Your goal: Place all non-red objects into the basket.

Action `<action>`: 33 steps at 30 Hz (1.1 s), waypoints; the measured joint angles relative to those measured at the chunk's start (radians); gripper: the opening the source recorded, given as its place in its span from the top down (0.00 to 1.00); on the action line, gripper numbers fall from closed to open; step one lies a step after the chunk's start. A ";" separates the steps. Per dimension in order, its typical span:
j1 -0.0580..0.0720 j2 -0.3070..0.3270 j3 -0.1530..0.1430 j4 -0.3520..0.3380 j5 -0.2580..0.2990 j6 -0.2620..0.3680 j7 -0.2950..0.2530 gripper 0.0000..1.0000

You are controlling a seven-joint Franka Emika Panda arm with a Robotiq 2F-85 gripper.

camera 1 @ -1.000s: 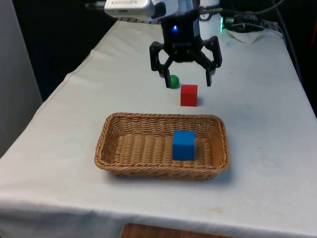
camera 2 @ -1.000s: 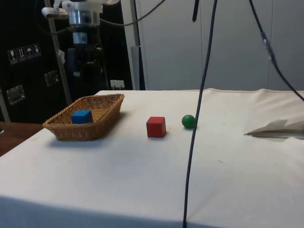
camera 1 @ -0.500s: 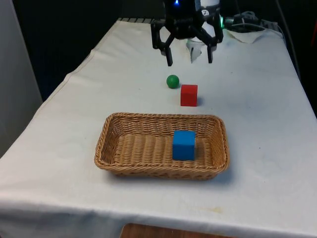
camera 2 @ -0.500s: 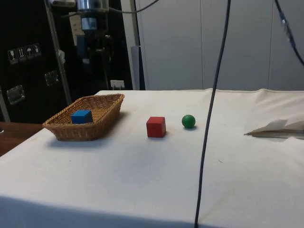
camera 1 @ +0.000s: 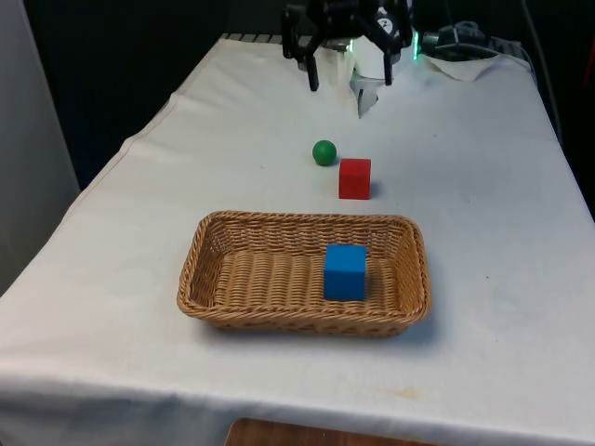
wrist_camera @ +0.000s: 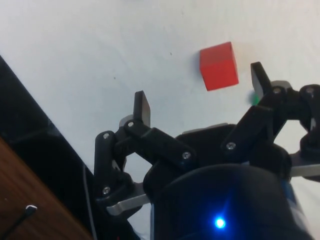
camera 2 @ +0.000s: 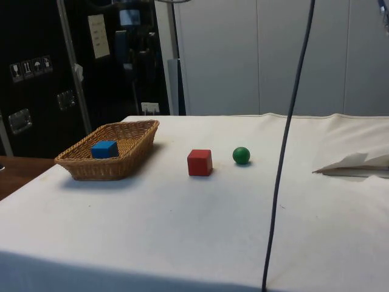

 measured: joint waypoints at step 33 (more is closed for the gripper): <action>-0.001 -0.243 -0.018 -0.241 -0.202 0.040 -0.046 0.00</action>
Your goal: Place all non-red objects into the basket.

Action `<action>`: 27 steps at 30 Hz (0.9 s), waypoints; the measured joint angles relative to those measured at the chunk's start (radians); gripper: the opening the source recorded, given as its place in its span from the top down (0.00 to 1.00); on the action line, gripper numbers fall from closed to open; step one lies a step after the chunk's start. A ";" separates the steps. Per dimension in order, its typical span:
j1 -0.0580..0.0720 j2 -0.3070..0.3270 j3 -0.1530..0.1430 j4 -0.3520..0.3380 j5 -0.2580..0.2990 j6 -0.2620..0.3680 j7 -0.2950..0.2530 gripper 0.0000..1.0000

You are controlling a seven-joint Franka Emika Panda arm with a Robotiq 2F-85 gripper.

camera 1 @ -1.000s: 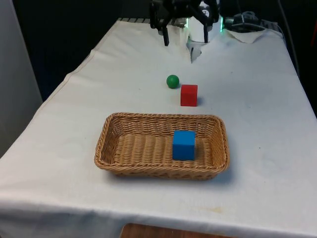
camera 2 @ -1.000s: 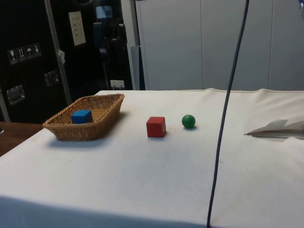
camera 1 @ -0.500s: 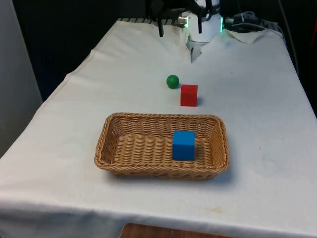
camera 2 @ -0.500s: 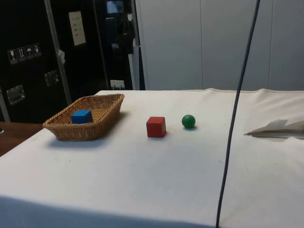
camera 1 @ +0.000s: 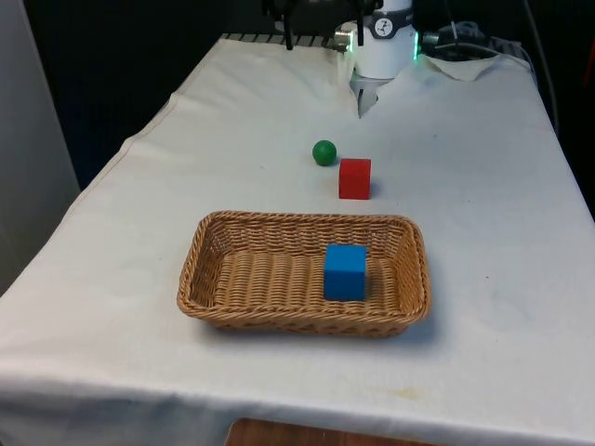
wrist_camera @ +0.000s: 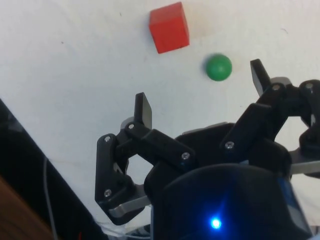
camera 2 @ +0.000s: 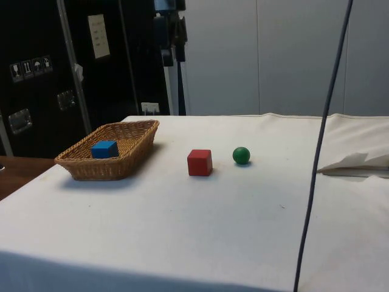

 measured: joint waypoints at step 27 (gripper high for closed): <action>-0.003 -0.206 -0.019 -0.287 -0.112 0.152 0.001 0.00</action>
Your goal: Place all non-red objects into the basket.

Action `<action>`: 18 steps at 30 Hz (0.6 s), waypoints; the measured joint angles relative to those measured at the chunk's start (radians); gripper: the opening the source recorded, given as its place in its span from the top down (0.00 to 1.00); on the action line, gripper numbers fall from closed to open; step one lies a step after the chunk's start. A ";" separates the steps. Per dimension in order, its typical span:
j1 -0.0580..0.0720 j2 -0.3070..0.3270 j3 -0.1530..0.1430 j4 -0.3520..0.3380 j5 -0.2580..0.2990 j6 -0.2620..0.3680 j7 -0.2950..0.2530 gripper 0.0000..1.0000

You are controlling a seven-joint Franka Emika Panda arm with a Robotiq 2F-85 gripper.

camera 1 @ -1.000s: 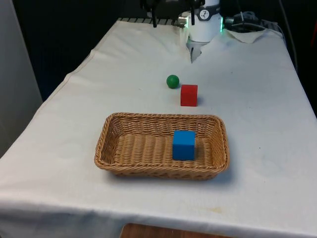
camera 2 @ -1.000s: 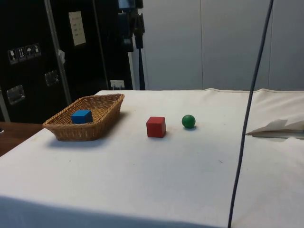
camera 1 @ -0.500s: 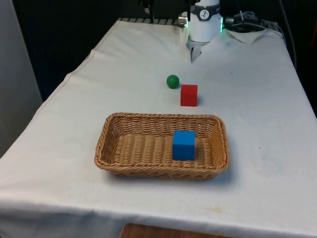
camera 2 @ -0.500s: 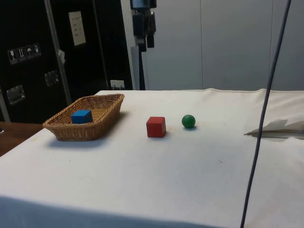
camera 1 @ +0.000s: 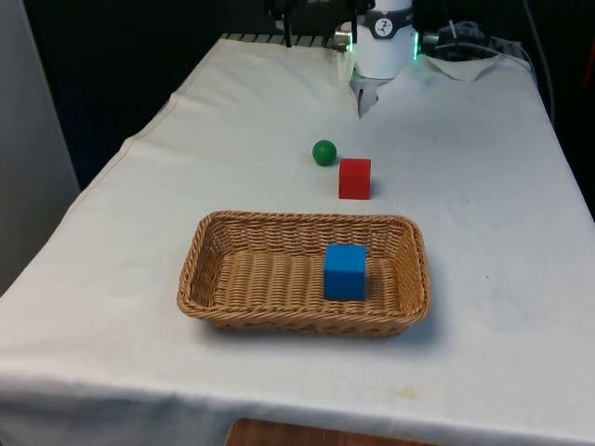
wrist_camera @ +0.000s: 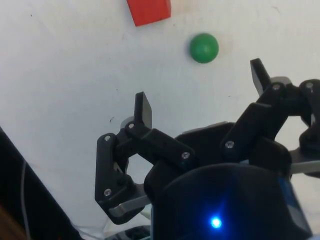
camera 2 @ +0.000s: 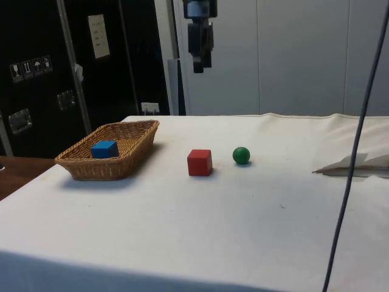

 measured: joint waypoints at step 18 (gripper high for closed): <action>-0.008 -0.058 -0.026 -0.185 -0.016 0.154 -0.041 0.00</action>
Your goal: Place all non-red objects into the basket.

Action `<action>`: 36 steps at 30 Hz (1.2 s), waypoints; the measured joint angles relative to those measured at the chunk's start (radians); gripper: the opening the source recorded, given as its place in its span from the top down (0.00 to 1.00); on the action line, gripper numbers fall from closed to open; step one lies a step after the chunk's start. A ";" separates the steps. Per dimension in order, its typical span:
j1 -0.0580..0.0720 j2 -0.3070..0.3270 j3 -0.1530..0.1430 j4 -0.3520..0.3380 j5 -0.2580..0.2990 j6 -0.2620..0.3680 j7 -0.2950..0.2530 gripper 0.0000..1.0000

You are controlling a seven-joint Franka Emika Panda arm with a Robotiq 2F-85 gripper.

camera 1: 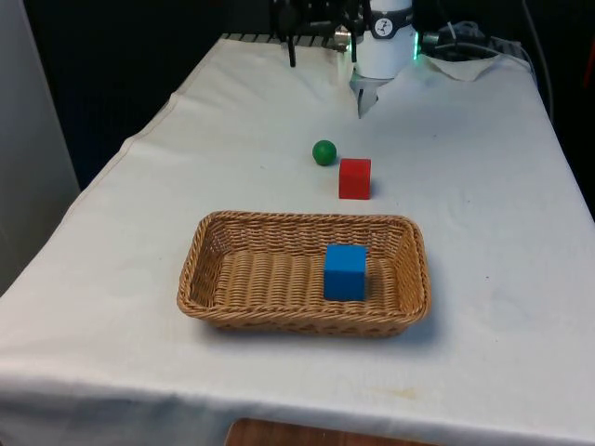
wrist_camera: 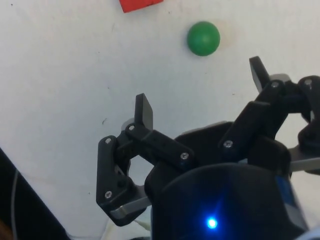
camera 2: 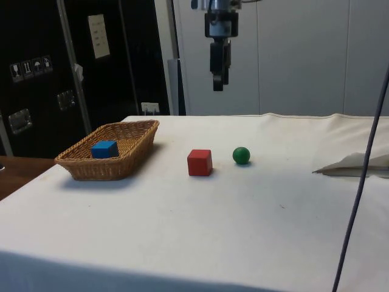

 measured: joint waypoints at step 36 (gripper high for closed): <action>-0.007 0.116 -0.019 -0.193 0.036 0.319 -0.025 0.00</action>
